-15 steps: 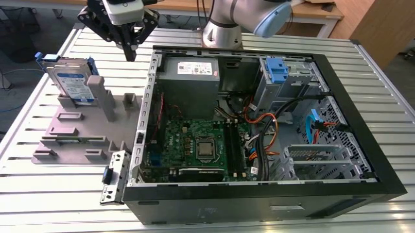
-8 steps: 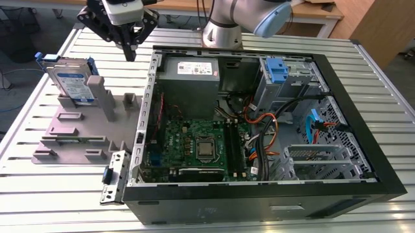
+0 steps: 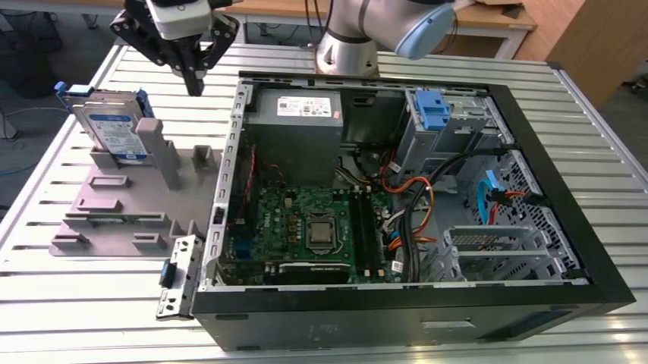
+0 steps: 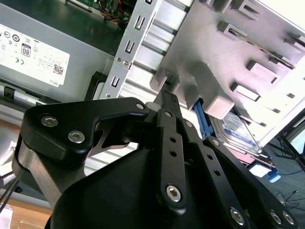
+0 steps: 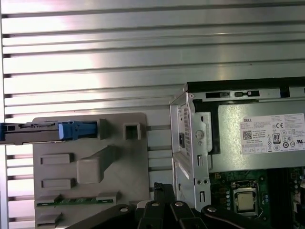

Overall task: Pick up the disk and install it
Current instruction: 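Reach for the disk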

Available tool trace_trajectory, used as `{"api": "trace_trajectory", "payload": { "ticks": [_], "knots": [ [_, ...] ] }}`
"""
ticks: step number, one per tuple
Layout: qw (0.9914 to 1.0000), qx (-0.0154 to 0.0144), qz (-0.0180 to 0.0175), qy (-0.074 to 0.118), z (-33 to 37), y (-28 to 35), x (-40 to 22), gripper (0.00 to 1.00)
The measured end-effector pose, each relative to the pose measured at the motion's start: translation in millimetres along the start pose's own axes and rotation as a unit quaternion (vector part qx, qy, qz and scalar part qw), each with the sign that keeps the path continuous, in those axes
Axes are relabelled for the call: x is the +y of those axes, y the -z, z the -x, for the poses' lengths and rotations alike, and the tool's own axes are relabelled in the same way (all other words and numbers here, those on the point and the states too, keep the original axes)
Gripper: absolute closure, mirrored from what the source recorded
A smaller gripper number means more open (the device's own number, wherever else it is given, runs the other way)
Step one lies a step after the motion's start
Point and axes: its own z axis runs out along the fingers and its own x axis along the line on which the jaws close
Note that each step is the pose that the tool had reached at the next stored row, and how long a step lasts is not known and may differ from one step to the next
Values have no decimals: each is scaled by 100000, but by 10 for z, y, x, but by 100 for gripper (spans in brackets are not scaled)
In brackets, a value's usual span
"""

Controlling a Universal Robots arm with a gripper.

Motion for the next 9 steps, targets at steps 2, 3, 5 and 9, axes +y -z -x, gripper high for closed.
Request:
{"api": "trace_trajectory", "payload": {
  "ticks": [2, 3, 5, 9],
  "knots": [
    [100000, 1, -2, 4, -30, -1, -2, 89],
    [100000, -2, -3, 1, -43, -1, -3, 89],
    [100000, -4, 4, 3, -50, -2, -4, 89],
    [100000, 2, -2, 1, -52, -1, -4, 89]
  ]
}}
